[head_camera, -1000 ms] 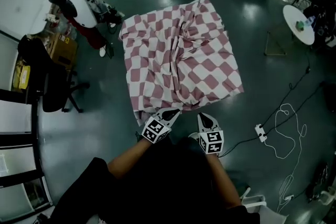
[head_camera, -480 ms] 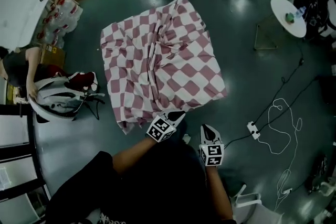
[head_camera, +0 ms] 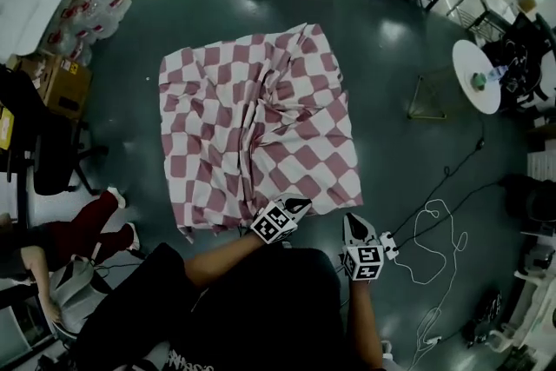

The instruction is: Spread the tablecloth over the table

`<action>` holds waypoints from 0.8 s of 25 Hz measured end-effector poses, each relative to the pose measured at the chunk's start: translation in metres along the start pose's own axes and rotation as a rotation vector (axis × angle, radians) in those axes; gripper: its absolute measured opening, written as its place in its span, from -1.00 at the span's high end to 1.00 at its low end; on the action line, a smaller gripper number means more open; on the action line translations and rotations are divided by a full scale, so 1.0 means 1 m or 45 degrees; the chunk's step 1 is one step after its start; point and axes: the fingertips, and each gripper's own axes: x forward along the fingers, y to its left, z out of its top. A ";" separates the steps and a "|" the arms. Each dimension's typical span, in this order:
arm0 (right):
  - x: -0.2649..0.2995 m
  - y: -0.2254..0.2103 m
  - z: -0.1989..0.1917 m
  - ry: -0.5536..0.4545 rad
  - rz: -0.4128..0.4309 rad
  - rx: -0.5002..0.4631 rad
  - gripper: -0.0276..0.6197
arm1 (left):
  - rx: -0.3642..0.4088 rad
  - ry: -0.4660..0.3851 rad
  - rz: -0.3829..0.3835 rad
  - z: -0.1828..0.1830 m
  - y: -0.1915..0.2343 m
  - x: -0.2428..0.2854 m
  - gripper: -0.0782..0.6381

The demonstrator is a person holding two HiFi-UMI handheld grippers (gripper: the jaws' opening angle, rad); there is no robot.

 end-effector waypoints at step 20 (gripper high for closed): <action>0.180 -0.034 -0.018 0.402 0.459 -0.540 0.84 | -0.309 0.294 0.530 -0.033 0.100 0.068 0.73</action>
